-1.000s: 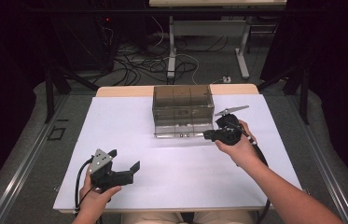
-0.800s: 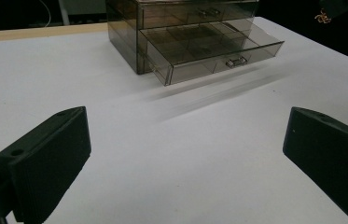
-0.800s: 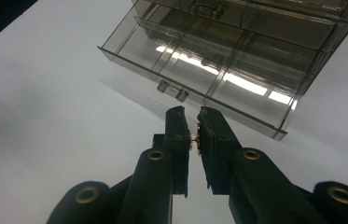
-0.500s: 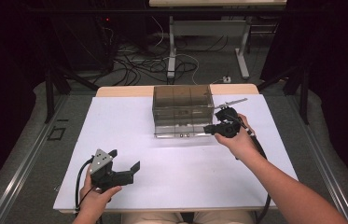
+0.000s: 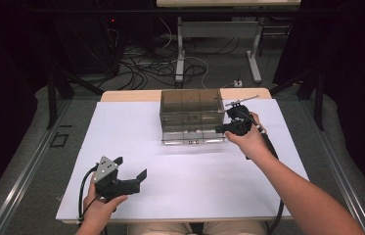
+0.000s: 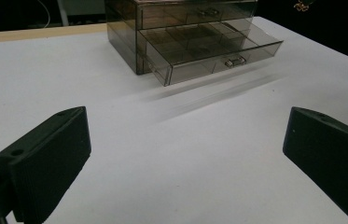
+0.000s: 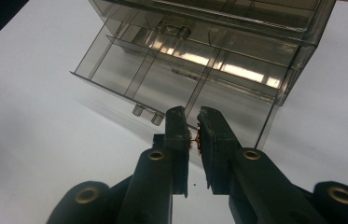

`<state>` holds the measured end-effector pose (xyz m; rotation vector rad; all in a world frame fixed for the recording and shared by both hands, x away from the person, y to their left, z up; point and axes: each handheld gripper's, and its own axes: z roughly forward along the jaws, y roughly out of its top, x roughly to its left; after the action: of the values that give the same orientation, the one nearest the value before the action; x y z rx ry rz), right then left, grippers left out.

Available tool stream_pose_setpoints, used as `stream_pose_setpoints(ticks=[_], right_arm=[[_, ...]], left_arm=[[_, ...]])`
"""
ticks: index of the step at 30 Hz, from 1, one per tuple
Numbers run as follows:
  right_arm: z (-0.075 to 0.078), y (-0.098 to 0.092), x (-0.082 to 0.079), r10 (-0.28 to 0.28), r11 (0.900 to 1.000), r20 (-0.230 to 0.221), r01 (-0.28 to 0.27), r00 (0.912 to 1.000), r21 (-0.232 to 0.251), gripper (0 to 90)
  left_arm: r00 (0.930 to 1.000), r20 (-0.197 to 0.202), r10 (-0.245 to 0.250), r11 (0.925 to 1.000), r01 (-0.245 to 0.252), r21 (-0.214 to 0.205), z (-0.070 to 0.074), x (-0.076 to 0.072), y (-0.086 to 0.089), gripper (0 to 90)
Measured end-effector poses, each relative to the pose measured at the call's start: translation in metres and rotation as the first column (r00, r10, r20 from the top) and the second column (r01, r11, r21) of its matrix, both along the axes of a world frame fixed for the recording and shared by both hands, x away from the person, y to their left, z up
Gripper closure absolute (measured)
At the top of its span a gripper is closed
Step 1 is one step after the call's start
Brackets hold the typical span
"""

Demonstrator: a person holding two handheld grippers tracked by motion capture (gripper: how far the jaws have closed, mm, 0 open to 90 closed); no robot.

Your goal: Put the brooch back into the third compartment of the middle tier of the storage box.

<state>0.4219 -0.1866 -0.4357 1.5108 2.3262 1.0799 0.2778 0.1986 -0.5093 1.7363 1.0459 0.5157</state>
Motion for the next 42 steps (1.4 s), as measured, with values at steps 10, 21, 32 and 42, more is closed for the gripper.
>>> stream_pose_setpoints(ticks=[10, 21, 32, 42], right_arm=[[-0.001, 0.001, 0.013, -0.038, 0.9993, -0.02, 0.038, 0.9991, -0.002, 82.4], [-0.004, 0.002, 0.026, -0.071, 0.9975, -0.04, 0.071, 0.9967, -0.005, 82.4], [-0.009, 0.004, 0.036, -0.084, 0.9965, -0.046, 0.084, 0.9954, -0.008, 82.4], [-0.015, 0.006, 0.043, -0.101, 0.9949, -0.063, 0.1, 0.9929, -0.01, 82.4]], left_arm=[[1.0, 0.0, -0.004, 0.9999, 0.004, 0.009, 0.0, 0.0, 0.0, 0.9], [1.0, 0.004, -0.006, 0.9998, 0.006, 0.02, 0.001, 0.0, 0.001, 0.9], [1.0, 0.002, -0.009, 0.9999, 0.008, 0.015, 0.0, 0.0, 0.001, 0.9], [1.0, 0.002, -0.008, 0.9999, 0.008, 0.015, 0.0, 0.0, 0.001, 0.9]])
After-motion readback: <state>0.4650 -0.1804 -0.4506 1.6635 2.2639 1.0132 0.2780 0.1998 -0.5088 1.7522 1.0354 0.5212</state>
